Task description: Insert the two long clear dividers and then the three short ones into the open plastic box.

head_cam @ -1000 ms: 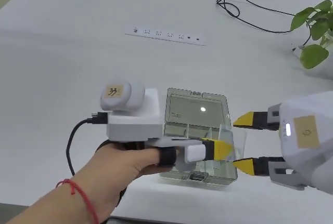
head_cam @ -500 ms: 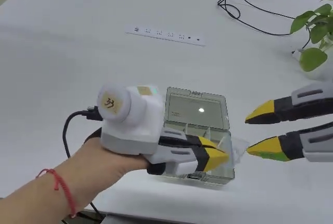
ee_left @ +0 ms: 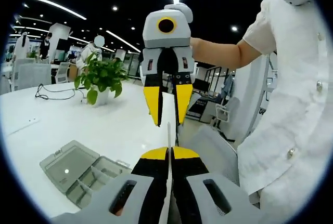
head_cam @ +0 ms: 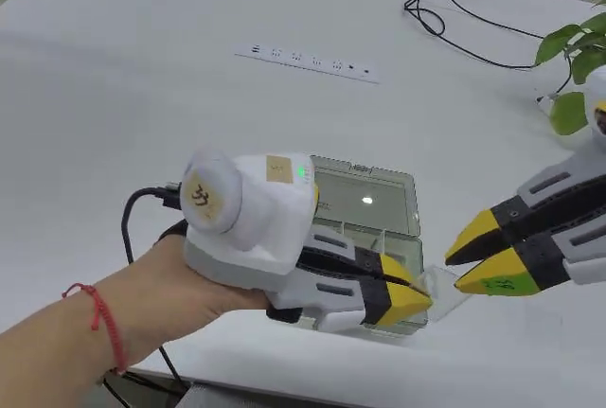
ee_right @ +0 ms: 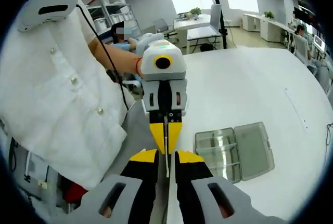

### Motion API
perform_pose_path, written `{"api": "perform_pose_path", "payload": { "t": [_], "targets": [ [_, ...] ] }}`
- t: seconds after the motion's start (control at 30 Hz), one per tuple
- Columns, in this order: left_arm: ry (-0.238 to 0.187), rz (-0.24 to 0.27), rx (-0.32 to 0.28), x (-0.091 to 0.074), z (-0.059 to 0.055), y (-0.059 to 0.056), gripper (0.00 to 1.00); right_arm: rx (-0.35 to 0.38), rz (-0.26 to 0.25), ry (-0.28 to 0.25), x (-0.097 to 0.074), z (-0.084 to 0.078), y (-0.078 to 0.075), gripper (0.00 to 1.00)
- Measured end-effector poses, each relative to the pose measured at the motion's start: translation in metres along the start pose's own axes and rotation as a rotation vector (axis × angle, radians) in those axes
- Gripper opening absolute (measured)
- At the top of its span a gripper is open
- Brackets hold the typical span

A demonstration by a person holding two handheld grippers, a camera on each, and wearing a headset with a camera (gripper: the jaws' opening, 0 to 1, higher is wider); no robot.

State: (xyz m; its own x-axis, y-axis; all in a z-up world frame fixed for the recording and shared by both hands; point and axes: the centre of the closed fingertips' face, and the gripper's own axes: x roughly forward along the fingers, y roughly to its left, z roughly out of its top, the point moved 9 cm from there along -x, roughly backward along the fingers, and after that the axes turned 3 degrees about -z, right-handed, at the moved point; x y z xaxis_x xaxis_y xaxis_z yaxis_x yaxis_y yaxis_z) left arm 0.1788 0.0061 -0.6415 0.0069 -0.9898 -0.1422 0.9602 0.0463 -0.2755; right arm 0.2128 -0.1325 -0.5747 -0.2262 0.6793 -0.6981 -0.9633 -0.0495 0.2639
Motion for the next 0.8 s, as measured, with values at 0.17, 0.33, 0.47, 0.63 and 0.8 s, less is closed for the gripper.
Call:
{"api": "perform_pose_path", "payload": {
  "t": [0.17, 0.33, 0.47, 0.63, 0.8],
  "targets": [
    [-0.008, -0.003, 0.006, -0.001, 0.002, -0.001, 0.00, -0.007, 0.026, 0.014, 0.005, -0.002, 0.001, 0.10],
    [-0.017, -0.004, 0.005, -0.001, 0.003, -0.001, 0.00, -0.019, 0.028, 0.022, 0.008, -0.003, 0.003, 0.06],
    [-0.015, -0.007, 0.009, -0.001, 0.003, -0.002, 0.00, -0.026, 0.027, 0.021, 0.009, -0.004, 0.003, 0.04],
    [-0.017, -0.004, 0.013, -0.001, 0.002, -0.003, 0.00, -0.034, 0.024, 0.020, 0.010, -0.003, 0.006, 0.03],
    [-0.013, 0.001, 0.024, -0.001, 0.001, -0.004, 0.00, -0.045, 0.018, 0.027, 0.013, -0.002, 0.007, 0.03]
  ]
}}
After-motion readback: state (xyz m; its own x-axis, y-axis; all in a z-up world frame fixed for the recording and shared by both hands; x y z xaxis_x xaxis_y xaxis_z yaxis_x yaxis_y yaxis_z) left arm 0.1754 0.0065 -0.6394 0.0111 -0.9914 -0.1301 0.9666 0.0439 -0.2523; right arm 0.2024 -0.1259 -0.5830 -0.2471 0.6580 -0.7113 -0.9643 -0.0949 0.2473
